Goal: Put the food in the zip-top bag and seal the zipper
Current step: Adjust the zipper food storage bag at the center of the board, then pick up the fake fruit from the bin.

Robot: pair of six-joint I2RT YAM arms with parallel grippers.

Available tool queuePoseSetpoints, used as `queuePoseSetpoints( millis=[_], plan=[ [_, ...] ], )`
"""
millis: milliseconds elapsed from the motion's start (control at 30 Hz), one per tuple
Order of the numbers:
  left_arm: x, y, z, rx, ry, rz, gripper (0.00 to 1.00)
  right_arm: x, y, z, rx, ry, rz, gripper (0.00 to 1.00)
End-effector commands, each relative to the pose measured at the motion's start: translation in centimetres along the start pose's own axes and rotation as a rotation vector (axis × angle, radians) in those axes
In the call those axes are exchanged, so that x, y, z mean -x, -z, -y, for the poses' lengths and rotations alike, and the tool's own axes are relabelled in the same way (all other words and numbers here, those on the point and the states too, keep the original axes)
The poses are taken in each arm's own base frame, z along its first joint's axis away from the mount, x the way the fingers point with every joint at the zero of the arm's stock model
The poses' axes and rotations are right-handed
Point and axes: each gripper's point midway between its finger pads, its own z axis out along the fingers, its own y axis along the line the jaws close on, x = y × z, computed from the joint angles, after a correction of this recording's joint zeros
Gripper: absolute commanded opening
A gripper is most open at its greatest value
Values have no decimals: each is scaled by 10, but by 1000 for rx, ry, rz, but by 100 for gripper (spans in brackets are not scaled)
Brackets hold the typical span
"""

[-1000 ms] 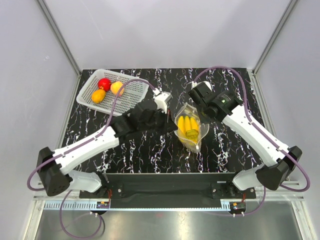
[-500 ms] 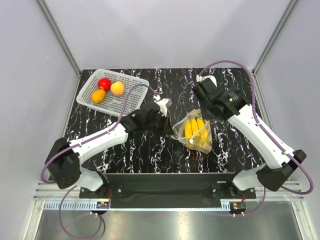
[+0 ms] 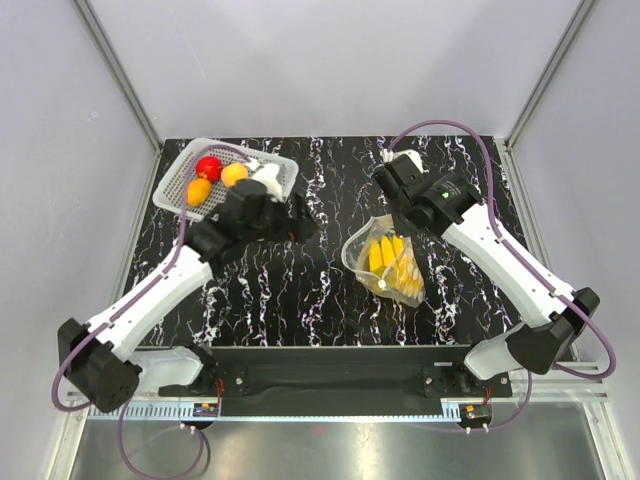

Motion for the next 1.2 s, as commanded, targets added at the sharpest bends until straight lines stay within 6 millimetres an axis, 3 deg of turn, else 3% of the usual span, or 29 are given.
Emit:
queuePoseSetpoints(
  millis=[0, 133, 233, 267, 300, 333, 367, 433, 500, 533, 567, 633, 767, 933, 967, 1000, 1167],
  plan=[
    [37, 16, -53, 192, 9, 103, 99, 12, -1, -2, 7, -5, 50, 0],
    [69, 10, -124, 416, 66, 175, 99, 16, 1, -4, 21, 4, 64, 0],
    [82, -9, -178, 554, 114, 163, 99, 16, -1, -6, 33, 14, 63, 0],
    [98, -10, -187, 581, 120, 185, 99, 16, 0, -7, 40, 13, 64, 0],
    [92, -26, -208, 640, 129, 142, 99, 14, -1, -10, 54, 14, 59, 0],
    [96, -25, -223, 683, 140, 141, 99, 14, -1, -11, 60, 13, 61, 0],
    [110, -26, -231, 709, 143, 163, 99, 17, 0, -12, 72, 6, 75, 0],
    [111, -38, -259, 773, 162, 140, 99, 16, -1, -12, 67, 12, 76, 0],
    [130, -43, -271, 801, 172, 165, 99, 17, -1, -13, 72, 9, 82, 0],
    [118, -57, -291, 831, 185, 117, 99, 18, -1, -14, 78, 5, 84, 0],
    [132, -60, -295, 822, 190, 138, 99, 19, -1, -16, 85, 3, 85, 0],
    [122, -78, -316, 830, 213, 80, 99, 18, -1, -19, 102, 6, 82, 0],
    [128, -100, -333, 811, 196, 73, 99, 15, -1, -22, 121, 7, 75, 0],
    [117, -131, -348, 739, 232, -8, 99, 15, 4, -22, 135, 3, 83, 0],
    [128, -135, -348, 721, 231, 8, 99, 15, 5, -21, 138, 1, 85, 0],
    [116, -148, -352, 704, 238, -30, 99, 15, 5, -21, 138, 2, 91, 0],
    [119, -169, -350, 634, 255, -30, 99, 14, 7, -16, 128, -2, 104, 0]
  ],
)
